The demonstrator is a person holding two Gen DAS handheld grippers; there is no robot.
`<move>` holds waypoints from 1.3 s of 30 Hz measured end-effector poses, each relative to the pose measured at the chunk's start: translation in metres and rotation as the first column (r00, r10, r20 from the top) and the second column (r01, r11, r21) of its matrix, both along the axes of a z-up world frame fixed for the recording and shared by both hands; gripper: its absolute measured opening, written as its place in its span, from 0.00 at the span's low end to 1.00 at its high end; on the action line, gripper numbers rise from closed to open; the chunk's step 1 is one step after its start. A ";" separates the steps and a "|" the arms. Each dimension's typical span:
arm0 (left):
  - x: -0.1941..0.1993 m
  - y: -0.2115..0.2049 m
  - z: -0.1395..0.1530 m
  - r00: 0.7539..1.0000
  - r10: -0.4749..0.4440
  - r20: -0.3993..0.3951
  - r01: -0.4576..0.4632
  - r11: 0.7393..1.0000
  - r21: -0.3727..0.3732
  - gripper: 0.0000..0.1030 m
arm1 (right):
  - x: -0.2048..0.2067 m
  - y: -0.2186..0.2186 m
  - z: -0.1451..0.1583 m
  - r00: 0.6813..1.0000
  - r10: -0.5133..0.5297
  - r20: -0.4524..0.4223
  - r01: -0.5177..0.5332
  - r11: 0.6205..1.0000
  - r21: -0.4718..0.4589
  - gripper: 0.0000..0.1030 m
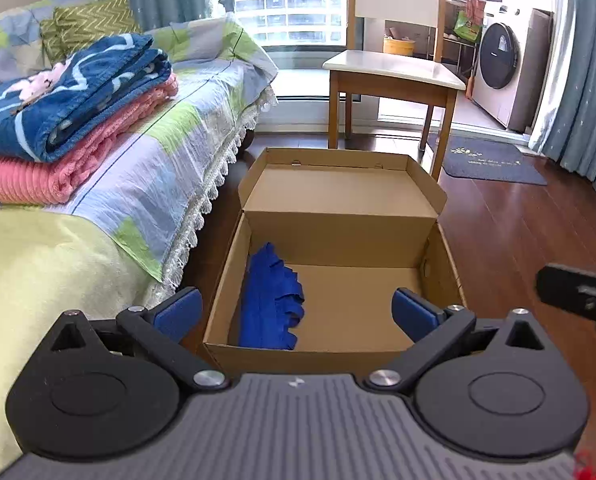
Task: Fold shopping bag
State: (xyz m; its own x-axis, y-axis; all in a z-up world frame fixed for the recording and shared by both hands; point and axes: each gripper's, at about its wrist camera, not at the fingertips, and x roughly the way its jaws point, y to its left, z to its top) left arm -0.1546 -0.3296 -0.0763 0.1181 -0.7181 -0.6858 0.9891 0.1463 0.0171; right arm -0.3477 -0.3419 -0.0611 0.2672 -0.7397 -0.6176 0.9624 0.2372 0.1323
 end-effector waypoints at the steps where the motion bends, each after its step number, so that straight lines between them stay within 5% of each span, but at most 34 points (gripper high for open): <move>1: 0.001 0.000 0.000 1.000 0.003 -0.003 -0.003 1.000 0.005 0.98 | 0.001 -0.005 -0.002 1.000 -0.003 -0.004 0.004 1.000 0.008 0.99; 8: 0.016 0.001 -0.033 0.998 0.026 0.059 -0.033 0.992 0.119 0.96 | 0.009 -0.016 -0.014 1.000 -0.006 0.002 0.006 1.000 -0.003 0.99; 16: 0.034 -0.003 -0.046 0.998 0.052 -0.033 -0.045 0.984 0.174 0.96 | 0.030 -0.030 -0.047 0.999 0.034 -0.030 -0.029 0.989 0.147 0.99; 23: 0.041 -0.016 -0.061 0.998 0.057 -0.030 -0.049 0.974 0.221 0.96 | 0.037 -0.042 -0.070 0.998 0.014 -0.064 0.001 0.975 0.224 0.99; 39: 0.039 -0.029 -0.071 1.000 0.022 -0.007 -0.019 0.968 0.249 0.96 | 0.048 -0.057 -0.098 0.995 -0.006 -0.103 0.036 0.955 0.294 0.99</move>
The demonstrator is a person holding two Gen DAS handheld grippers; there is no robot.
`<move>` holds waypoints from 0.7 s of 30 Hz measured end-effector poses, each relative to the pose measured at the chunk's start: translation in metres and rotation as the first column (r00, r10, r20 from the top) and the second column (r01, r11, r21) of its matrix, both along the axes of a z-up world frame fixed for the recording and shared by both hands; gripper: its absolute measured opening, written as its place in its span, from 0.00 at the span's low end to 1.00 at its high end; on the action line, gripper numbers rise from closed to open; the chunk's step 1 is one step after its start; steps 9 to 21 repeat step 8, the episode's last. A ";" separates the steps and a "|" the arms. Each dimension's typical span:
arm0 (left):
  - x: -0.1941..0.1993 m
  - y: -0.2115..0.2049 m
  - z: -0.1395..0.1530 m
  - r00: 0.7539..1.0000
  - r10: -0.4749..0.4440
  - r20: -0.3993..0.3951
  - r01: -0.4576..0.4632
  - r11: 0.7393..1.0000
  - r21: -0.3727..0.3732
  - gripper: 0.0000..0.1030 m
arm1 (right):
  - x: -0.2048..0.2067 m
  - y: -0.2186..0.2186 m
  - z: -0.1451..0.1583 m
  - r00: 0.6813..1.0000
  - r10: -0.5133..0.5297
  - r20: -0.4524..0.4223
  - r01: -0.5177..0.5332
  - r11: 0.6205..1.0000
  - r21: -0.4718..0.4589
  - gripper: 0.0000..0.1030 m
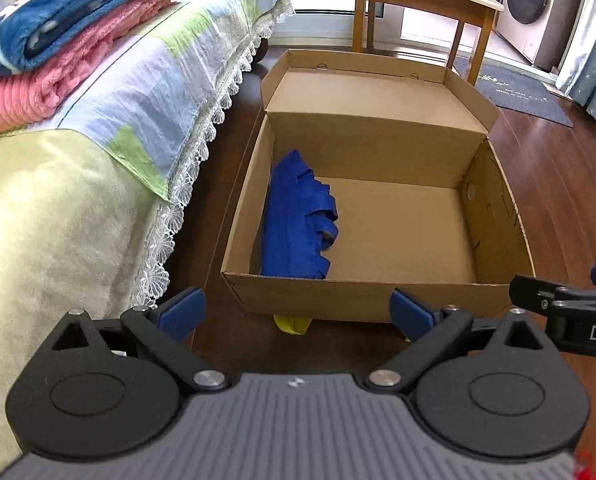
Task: Fold shopping bag
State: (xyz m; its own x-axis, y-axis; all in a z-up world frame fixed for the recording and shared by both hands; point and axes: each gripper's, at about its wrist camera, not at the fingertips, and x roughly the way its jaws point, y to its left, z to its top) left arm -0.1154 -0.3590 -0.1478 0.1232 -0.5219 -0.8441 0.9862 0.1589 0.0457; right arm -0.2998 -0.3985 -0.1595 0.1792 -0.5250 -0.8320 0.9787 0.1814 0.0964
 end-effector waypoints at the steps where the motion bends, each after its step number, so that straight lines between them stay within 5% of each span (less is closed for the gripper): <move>1: 0.000 -0.001 0.000 1.000 0.004 0.003 -0.004 1.000 0.002 0.96 | 0.000 -0.001 -0.001 1.000 -0.002 -0.001 0.002 1.000 0.002 0.99; 21: 0.005 -0.001 0.002 1.000 0.026 0.000 -0.026 1.000 -0.014 0.96 | 0.003 -0.002 -0.003 1.000 0.007 -0.011 -0.007 1.000 0.005 0.99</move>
